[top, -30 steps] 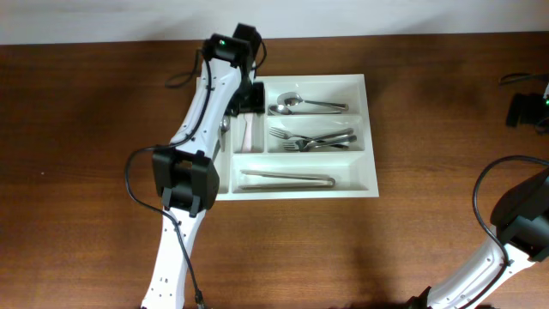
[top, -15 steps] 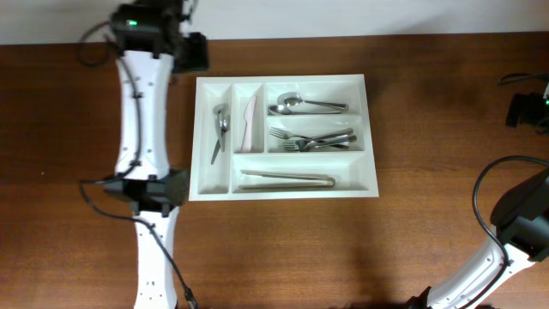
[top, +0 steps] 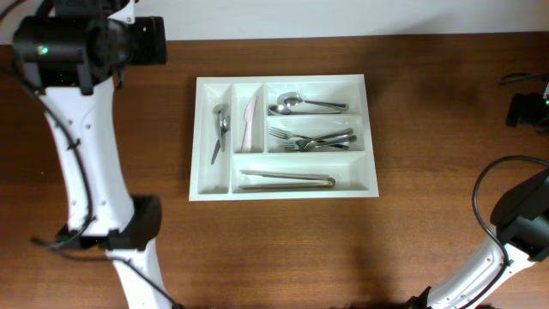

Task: Pack container

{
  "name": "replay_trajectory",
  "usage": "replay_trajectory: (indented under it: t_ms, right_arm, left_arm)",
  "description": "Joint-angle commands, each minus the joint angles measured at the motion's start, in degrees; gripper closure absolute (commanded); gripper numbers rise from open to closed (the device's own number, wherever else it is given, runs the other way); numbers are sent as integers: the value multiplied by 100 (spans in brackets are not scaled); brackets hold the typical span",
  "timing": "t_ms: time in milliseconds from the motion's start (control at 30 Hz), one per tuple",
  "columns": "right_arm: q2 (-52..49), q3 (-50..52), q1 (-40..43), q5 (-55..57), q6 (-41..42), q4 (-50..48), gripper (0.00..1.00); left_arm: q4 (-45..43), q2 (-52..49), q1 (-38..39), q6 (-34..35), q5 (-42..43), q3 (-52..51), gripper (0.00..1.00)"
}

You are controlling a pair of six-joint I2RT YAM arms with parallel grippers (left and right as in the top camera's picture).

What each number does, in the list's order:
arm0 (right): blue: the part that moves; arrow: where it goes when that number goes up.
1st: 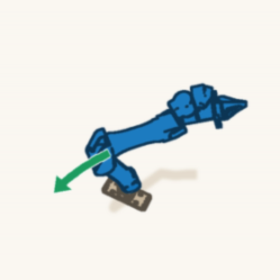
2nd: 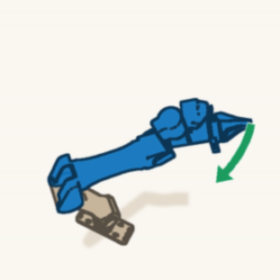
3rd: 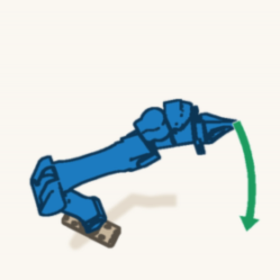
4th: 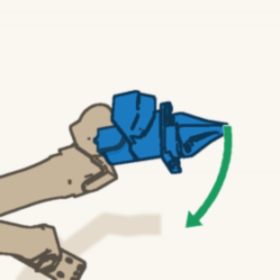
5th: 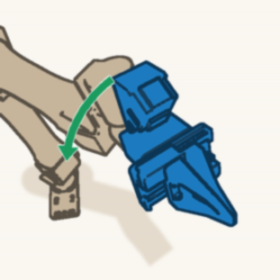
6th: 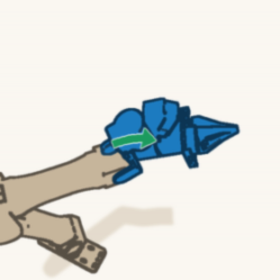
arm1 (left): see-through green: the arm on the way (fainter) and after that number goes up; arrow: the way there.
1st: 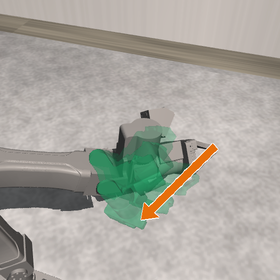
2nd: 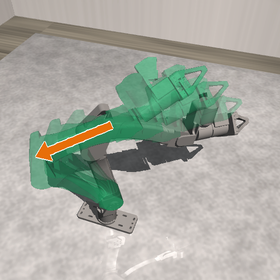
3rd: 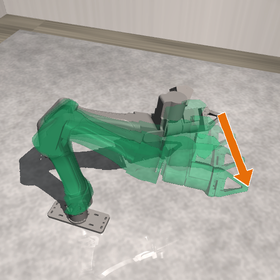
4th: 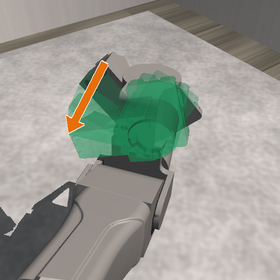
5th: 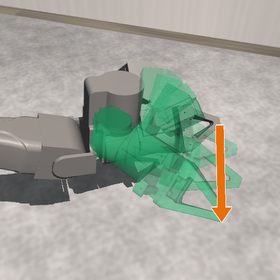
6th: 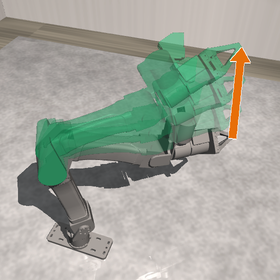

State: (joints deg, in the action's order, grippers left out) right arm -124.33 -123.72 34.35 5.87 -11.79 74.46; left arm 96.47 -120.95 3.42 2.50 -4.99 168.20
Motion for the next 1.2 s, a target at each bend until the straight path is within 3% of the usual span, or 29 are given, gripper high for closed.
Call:
replay_trajectory:
  t_ms: [0, 233, 333, 567, 833, 1000, 1167]
  right_arm:
    - [98, 13, -20, -55, 22, -13, 1]
    - [98, 13, -20, -55, 22, -13, 1]
    - [98, 13, -20, -55, 22, -13, 1]
    - [98, 13, -20, -55, 22, -13, 1]
    - [98, 13, -20, -55, 22, -13, 1]
    - [98, 13, -20, -55, 22, -13, 1]
    - [98, 13, -20, -55, 22, -13, 1]
  left_arm:
    - [24, 667, -11, -122, -87, -979, 16]
    - [-39, 2450, 24, 304, -63, -3233, 7]
    - [-415, 3119, 142, 302, 313, -3928, 6]
    - [-1130, 4461, 863, 304, 605, -5849, 5]
    - [-3134, 6157, 1410, 905, 970, -8653, 1]
    - [-3067, 6546, 1405, 901, 968, -9464, 1]
    - [-2767, 6518, 1405, 800, 562, -9628, 1]
